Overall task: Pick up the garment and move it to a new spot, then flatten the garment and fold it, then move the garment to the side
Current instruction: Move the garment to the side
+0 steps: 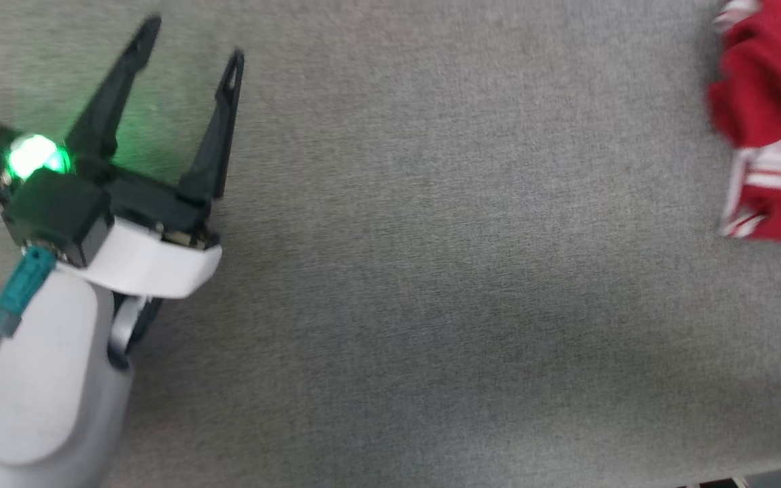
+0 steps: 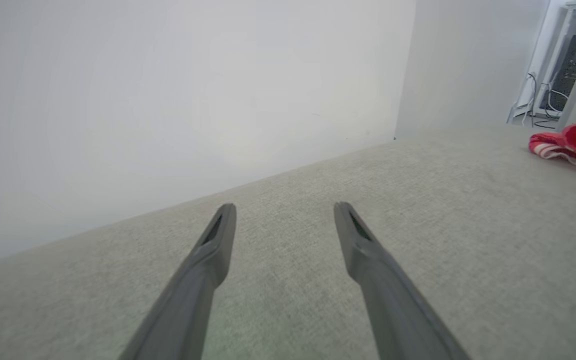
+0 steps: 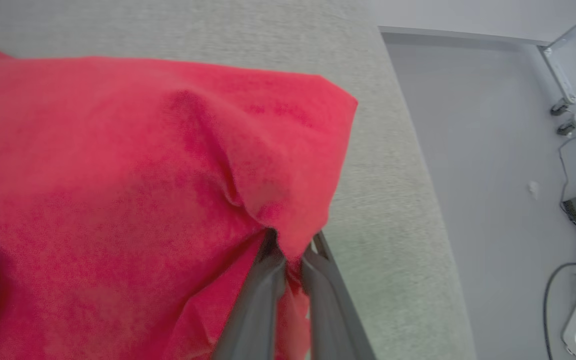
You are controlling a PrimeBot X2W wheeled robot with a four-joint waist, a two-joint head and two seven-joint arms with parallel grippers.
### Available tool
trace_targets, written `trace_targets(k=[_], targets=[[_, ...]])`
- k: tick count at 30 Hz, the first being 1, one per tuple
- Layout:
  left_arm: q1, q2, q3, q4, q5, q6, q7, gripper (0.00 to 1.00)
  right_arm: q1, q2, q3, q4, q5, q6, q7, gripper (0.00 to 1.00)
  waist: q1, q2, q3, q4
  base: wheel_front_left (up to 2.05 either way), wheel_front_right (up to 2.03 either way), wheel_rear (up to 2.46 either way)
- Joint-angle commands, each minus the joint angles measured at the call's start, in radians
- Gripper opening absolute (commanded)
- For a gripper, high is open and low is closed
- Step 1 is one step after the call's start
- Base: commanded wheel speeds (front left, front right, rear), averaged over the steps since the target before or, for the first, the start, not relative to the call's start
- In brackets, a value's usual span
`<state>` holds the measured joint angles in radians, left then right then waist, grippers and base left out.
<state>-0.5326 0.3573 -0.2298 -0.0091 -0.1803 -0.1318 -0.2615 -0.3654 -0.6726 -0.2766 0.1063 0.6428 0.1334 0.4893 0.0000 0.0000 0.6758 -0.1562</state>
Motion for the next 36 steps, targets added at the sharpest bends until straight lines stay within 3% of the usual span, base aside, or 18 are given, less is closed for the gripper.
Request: trace_targets(k=[1, 12, 25, 26, 27, 28, 29, 36], targets=[[-0.047, 0.019, -0.017, -0.004, -0.002, 0.003, -0.004, 1.00, -0.032, -0.014, -0.016, 0.040, -0.014, -0.005, -0.030, 0.00, 0.0000, 0.0000, 0.053, -0.041, 0.00, 0.00, 0.00], [-0.261, 0.077, -0.099, 0.003, -0.013, 0.003, -0.002, 1.00, -0.248, -0.097, -0.024, 0.355, -0.138, -0.005, -0.221, 0.00, 0.0000, 0.0000, 0.139, -0.063, 0.00, 0.00, 0.00], [-0.301, 0.114, -0.094, 0.019, -0.016, 0.003, -0.002, 1.00, -0.438, -0.115, 0.073, 0.604, -0.227, -0.005, -0.367, 0.00, 0.0000, 0.0000, 0.163, -0.054, 0.00, 0.00, 0.00], [-0.297, 0.114, -0.091, 0.021, -0.014, 0.003, -0.002, 1.00, -0.449, -0.115, 0.081, 0.620, -0.230, -0.005, -0.380, 0.16, 0.0000, 0.0000, 0.159, -0.052, 0.00, 0.00, 0.00], [-0.292, 0.113, -0.088, 0.022, -0.013, 0.003, -0.002, 1.00, -0.457, -0.118, 0.090, 0.637, -0.235, -0.005, -0.391, 0.40, 0.0000, 0.0000, 0.155, -0.051, 0.00, 0.00, 0.00], [-0.285, 0.111, -0.085, 0.022, -0.012, 0.003, -0.002, 1.00, -0.467, -0.120, 0.097, 0.652, -0.237, -0.005, -0.404, 0.77, 0.0000, 0.0000, 0.149, -0.049, 0.00, 0.00, 0.00], [-0.276, 0.108, -0.083, 0.023, -0.009, 0.003, -0.002, 1.00, -0.476, -0.120, 0.103, 0.666, -0.238, -0.005, -0.416, 1.00, 0.0000, 0.0000, 0.141, -0.047, 0.00, 0.00, 0.00], [-0.184, 0.055, -0.032, 0.034, -0.007, 0.003, -0.002, 1.00, -0.482, -0.118, 0.179, 0.699, -0.232, -0.005, -0.472, 1.00, 0.0000, 0.0000, 0.039, -0.022, 0.00, 0.00, 0.00]])
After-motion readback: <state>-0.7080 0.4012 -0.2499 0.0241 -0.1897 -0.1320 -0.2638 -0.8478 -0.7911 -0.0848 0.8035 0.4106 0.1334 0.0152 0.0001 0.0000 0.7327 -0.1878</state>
